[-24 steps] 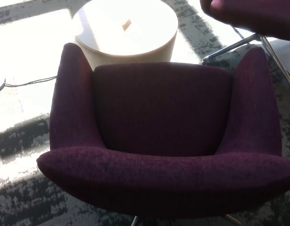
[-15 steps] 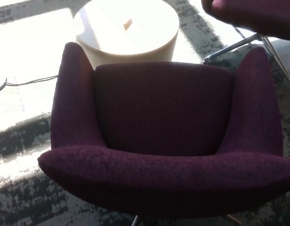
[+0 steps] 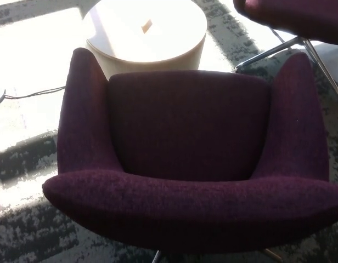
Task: The robot stands in front of a sofa and uses its left hand to push the left side of the sofa
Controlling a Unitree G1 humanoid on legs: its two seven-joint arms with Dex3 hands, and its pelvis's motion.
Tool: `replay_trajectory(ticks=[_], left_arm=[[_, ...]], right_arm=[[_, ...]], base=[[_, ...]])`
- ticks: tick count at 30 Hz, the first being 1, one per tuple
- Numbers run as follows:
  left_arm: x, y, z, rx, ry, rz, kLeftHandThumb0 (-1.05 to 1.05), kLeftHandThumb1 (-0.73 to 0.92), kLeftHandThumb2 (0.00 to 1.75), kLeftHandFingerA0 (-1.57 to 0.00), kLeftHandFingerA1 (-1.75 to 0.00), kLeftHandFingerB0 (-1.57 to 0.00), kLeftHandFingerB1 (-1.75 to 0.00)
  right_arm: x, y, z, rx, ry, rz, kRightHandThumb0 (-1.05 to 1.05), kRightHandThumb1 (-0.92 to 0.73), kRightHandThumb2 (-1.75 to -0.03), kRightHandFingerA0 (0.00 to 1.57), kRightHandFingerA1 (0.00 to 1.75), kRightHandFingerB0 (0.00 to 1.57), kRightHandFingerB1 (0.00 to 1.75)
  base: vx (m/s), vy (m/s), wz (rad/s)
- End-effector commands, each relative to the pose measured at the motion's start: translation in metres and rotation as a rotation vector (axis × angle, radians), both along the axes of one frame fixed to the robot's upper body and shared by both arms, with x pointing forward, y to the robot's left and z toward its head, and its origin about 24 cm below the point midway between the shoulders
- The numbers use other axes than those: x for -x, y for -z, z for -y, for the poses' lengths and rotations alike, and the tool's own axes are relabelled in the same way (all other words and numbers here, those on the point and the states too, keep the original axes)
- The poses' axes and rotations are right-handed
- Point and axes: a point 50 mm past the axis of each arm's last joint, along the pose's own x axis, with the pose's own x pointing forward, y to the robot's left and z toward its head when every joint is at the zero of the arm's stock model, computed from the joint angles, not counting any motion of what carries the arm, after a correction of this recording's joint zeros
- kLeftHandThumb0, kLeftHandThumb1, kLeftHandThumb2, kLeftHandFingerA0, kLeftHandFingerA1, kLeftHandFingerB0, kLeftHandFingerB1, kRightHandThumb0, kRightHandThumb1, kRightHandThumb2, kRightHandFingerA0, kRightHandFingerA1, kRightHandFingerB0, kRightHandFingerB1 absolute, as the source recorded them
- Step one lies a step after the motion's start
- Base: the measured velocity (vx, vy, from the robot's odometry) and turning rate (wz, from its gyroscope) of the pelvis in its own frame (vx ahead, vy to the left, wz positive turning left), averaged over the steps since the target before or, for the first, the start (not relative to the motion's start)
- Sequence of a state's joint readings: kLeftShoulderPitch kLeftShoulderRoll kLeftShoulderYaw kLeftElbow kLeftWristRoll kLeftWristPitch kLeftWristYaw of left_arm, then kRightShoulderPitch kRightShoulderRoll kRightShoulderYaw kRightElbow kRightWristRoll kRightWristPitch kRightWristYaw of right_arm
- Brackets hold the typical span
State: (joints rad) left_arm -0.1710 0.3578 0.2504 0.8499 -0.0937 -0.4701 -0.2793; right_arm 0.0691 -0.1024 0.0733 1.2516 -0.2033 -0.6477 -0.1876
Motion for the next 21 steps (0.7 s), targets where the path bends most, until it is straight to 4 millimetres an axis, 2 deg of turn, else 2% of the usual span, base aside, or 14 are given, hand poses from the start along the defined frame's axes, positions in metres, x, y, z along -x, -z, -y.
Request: replay_trajectory(ticks=[1, 4, 8, 9, 10, 13, 14, 15, 16, 21], left_arm=[[-0.007, 0.006, 0.008, -0.026, 0.052, -0.082, -0.97, 0.87, 1.25, -0.07, -0.22, -0.07, -0.12], [-0.01, 0.012, 0.016, -0.047, 0.064, -0.104, -0.9, 0.85, 1.24, -0.07, -0.3, -0.07, -0.19], [-0.012, 0.02, 0.028, -0.053, 0.097, -0.145, -0.92, 0.87, 1.25, -0.06, -0.27, -0.07, -0.17], [-0.013, 0.026, 0.035, -0.047, 0.108, -0.165, -0.92, 0.86, 1.24, -0.06, -0.28, -0.08, -0.18], [-0.014, 0.028, 0.039, -0.042, 0.112, -0.175, -0.9, 0.83, 1.24, 0.0, -0.28, -0.07, -0.19], [-0.017, 0.029, 0.047, -0.072, 0.156, -0.183, -0.89, 0.87, 1.25, 0.0, -0.29, -0.06, -0.22], [-0.018, 0.03, 0.05, -0.082, 0.17, -0.183, -0.89, 0.87, 1.25, 0.0, -0.29, -0.06, -0.22], [-0.018, 0.031, 0.052, -0.081, 0.174, -0.184, -0.89, 0.86, 1.24, 0.0, -0.31, -0.07, -0.22], [-0.017, 0.034, 0.056, -0.078, 0.185, -0.189, -0.86, 0.82, 1.22, 0.0, -0.33, -0.11, -0.24], [-0.014, 0.046, 0.074, -0.051, 0.23, -0.223, -0.87, 0.81, 1.21, 0.0, -0.34, -0.12, -0.23]], right_arm=[[0.001, -0.002, 0.003, 0.013, 0.0, 0.025, -0.61, -0.8, -0.64, 0.42, 0.36, 0.45, 0.37], [0.0, -0.002, 0.003, 0.01, 0.003, 0.018, -0.62, -0.8, -0.65, 0.4, 0.34, 0.44, 0.36], [-0.001, -0.002, 0.003, 0.015, 0.0, 0.026, -0.6, -0.8, -0.64, 0.41, 0.35, 0.44, 0.36], [-0.001, -0.002, 0.003, 0.013, 0.003, 0.024, -0.67, -0.69, -1.01, 0.33, 0.49, 0.4, 0.51], [-0.002, -0.002, 0.003, 0.011, 0.004, 0.026, -0.67, -0.69, -1.0, 0.32, 0.49, 0.4, 0.51], [-0.004, -0.003, 0.002, 0.016, 0.0, 0.037, -0.67, -0.69, -1.01, 0.34, 0.5, 0.39, 0.51], [-0.005, -0.003, 0.002, 0.021, -0.007, 0.038, -0.67, -0.69, -1.01, 0.34, 0.5, 0.39, 0.51], [-0.004, -0.003, 0.002, 0.021, -0.008, 0.037, -0.61, -0.8, -0.65, 0.42, 0.35, 0.45, 0.36], [-0.004, -0.003, 0.003, 0.022, -0.01, 0.033, -0.69, -0.7, -1.02, 0.34, 0.5, 0.39, 0.51], [-0.003, -0.003, 0.002, 0.018, -0.008, 0.035, -0.66, -0.68, -1.0, 0.33, 0.49, 0.4, 0.52]], base=[[0.0, 0.0, 0.0], [0.0, 0.0, 0.0], [0.0, 0.0, 0.0], [0.0, 0.0, 0.0], [0.0, 0.0, 0.0], [0.0, 0.0, 0.0], [0.0, 0.0, 0.0], [0.0, 0.0, 0.0], [0.0, 0.0, 0.0], [0.0, 0.0, 0.0]])
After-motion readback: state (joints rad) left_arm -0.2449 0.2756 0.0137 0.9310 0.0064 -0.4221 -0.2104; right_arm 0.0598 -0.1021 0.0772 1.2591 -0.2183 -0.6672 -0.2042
